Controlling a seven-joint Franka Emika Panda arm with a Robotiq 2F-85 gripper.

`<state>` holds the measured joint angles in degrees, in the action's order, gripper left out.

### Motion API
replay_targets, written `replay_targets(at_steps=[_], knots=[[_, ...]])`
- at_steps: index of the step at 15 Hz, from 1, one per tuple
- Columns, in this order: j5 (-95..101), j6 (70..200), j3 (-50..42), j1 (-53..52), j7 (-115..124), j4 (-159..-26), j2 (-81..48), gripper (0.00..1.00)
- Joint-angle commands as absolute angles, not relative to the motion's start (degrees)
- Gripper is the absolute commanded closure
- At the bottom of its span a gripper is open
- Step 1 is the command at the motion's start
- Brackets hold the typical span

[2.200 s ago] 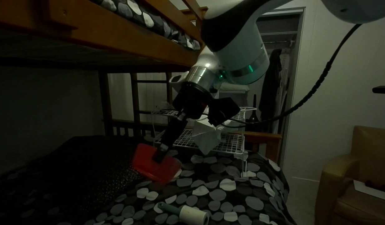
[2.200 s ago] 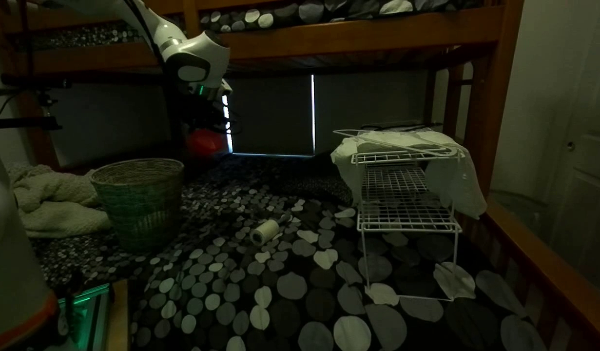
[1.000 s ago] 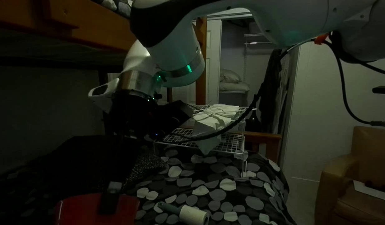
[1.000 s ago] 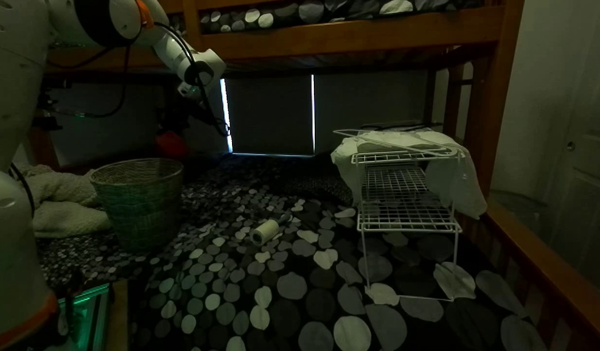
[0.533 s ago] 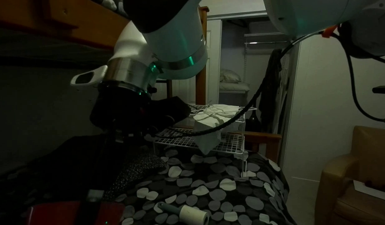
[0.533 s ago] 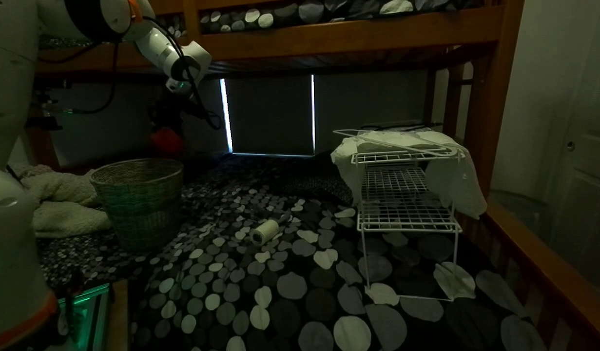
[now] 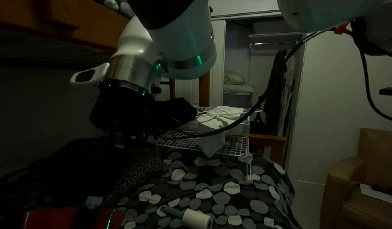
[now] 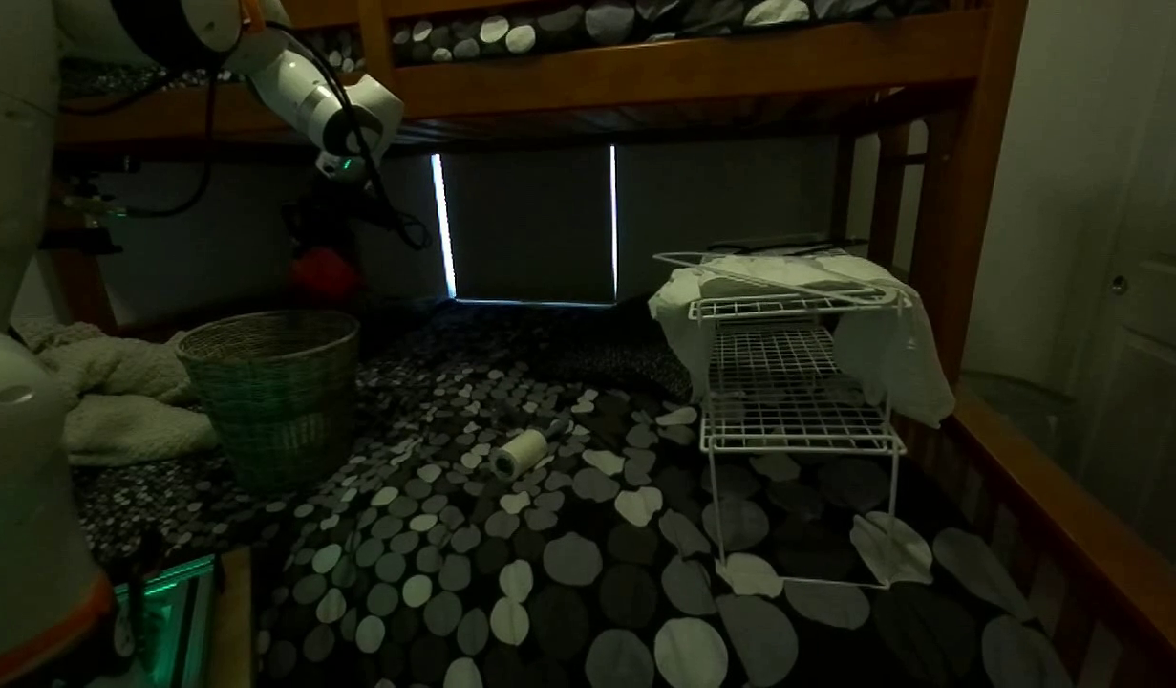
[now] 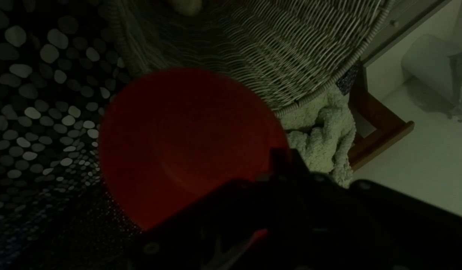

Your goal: Pick up the orange bowl from the bed and put it in the basket

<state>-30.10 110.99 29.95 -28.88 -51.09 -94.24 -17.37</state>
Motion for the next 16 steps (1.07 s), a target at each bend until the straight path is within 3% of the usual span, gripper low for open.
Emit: replay_targets(at_steps=[1, 10, 11, 13, 16], knots=[[-29.77, 110.93, 30.55, -28.36, -50.89, -94.03, -17.62, 0.96], [-30.19, 97.25, 34.13, -30.02, -45.66, -91.53, -17.78, 0.99], [-30.36, 96.26, 34.51, -30.14, -44.37, -91.56, -17.78, 0.71], [-30.67, 94.89, 34.96, -30.18, -41.43, -92.52, -16.89, 0.66], [-31.08, 93.29, 35.34, -29.92, -36.81, -94.00, -14.72, 0.41]])
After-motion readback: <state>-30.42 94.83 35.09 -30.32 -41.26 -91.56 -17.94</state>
